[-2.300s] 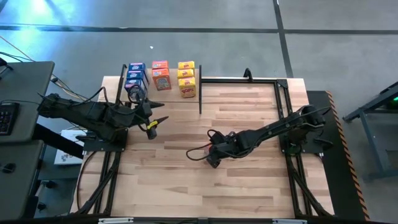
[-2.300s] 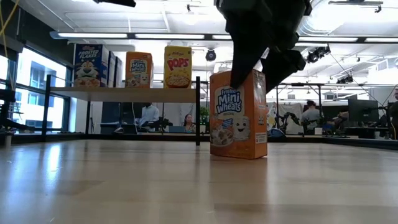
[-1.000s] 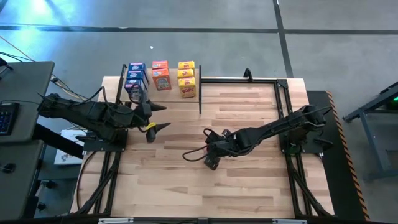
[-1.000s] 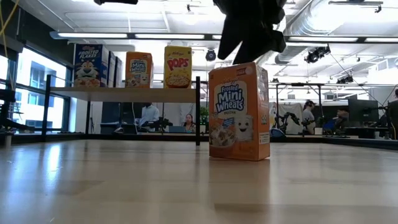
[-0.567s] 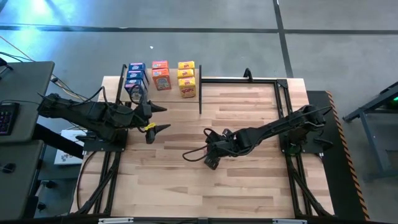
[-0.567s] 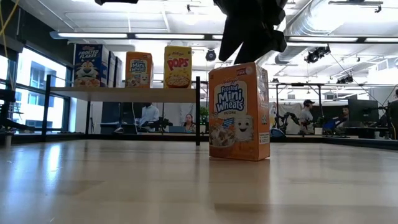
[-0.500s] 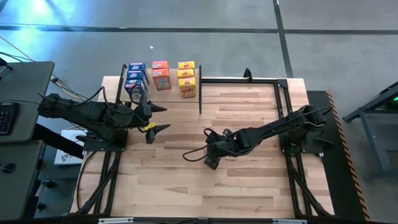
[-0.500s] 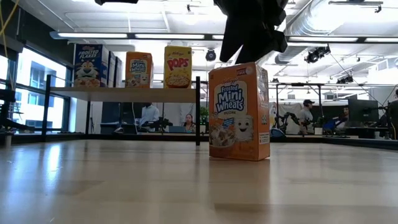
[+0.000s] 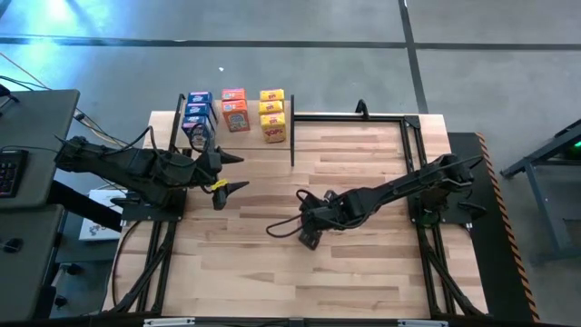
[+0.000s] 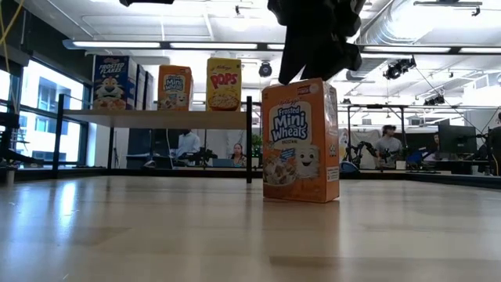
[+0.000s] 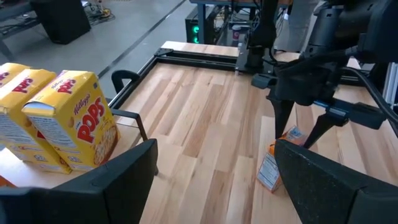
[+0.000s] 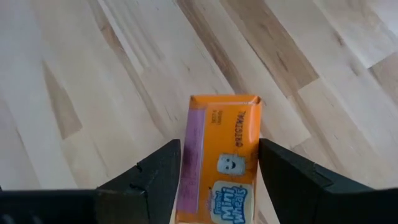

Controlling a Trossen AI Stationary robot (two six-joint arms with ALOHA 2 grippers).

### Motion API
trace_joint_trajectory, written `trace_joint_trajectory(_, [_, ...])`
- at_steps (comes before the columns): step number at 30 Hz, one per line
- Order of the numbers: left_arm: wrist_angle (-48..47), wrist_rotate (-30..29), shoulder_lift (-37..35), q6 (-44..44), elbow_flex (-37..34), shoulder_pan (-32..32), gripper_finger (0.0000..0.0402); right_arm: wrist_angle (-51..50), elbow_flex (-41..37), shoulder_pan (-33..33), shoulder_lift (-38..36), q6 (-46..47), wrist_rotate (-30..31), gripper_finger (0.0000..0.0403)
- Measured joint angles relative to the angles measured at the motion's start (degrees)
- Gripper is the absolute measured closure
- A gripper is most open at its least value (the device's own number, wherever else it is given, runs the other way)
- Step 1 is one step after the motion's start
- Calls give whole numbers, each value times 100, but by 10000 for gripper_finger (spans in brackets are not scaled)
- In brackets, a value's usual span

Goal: Stack cereal on shelf
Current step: Put the orange cereal box on the shelf aligned with the other orange cereal boxes

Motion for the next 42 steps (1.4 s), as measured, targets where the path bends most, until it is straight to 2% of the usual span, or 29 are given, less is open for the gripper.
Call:
trace_joint_trajectory(15, [0,0,0,2,0,0,87,8,-6,-4,0,-88,235,197])
trace_joint_trajectory(38, [0,-2,0,2,0,7,87,-246,-10,-4,168,155,82,197])
trace_joint_trajectory(42, [2,-2,0,2,0,7,87,-283,-10,-7,213,155,-29,209])
